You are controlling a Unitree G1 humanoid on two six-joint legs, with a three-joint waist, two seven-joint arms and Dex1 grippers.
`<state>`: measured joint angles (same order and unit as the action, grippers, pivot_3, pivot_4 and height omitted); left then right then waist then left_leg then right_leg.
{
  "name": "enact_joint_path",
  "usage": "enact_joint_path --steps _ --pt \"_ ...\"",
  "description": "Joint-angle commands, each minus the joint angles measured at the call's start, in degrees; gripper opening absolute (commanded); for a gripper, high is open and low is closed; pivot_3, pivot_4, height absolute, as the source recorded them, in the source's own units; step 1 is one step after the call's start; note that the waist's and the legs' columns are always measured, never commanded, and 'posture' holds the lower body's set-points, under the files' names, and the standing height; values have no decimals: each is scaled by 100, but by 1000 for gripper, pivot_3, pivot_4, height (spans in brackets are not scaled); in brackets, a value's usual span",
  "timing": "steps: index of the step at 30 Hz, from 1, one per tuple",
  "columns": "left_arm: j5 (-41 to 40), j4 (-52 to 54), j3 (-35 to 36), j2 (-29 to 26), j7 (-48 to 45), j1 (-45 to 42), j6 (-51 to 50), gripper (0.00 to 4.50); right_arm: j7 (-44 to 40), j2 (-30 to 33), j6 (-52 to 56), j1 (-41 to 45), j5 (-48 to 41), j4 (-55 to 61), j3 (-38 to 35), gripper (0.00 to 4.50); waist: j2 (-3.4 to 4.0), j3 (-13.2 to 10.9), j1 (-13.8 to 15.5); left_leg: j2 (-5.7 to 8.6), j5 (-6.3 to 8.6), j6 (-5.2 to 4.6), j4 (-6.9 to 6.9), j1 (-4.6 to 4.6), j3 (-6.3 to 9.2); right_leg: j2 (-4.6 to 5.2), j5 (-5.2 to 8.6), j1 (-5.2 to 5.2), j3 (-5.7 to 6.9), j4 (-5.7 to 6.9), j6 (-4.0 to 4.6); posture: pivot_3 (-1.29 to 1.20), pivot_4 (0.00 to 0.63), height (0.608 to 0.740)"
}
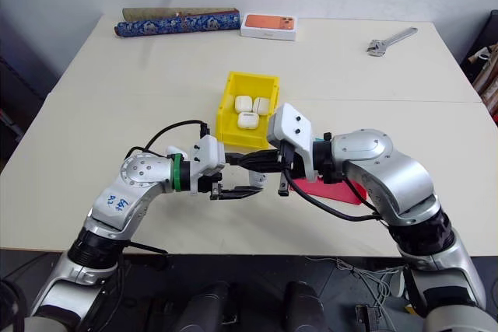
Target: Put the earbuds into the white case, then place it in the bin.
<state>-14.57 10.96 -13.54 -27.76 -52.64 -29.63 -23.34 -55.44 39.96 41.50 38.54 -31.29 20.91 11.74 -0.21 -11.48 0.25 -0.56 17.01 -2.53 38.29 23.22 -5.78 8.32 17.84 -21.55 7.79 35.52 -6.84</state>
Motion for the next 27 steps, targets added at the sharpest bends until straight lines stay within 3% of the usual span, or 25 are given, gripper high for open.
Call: enact_joint_path --steps 1,8,12,15,27 --pt "-179 410 227 -70 29 8 -88 2768 -187 367 14 -192 -32 39 -413 38 -1 0 12 0 0 0 0 0 0 0 0 1 0 -1 0 0 150 740" --pt "-674 638 705 -224 -130 132 -379 2768 -530 491 -195 -1223 -954 -159 -2019 38 -4 -2 30 -2 0 -1 -2 0 5 0 0 6 -2 -3 0 0 150 740" --pt "-796 513 838 -439 -324 136 -352 2768 -583 329 -718 -1645 -1009 6 -2389 38 -3 -2 61 -2 0 -1 -2 -2 -1 0 0 6 0 -4 0 0 150 740" --pt "-675 505 591 -524 -431 66 -438 2768 -418 231 -450 -1324 -1258 289 -2146 38 -3 -2 17 -3 -2 -2 -1 -12 -13 0 0 3 -10 3 0 0 150 740" --pt "-87 479 -249 -471 -285 -505 -906 2768 86 183 860 -31 -894 667 -315 38 -3 -2 -7 0 -4 0 -1 -1 -1 2 0 0 -11 1 0 0 150 740"
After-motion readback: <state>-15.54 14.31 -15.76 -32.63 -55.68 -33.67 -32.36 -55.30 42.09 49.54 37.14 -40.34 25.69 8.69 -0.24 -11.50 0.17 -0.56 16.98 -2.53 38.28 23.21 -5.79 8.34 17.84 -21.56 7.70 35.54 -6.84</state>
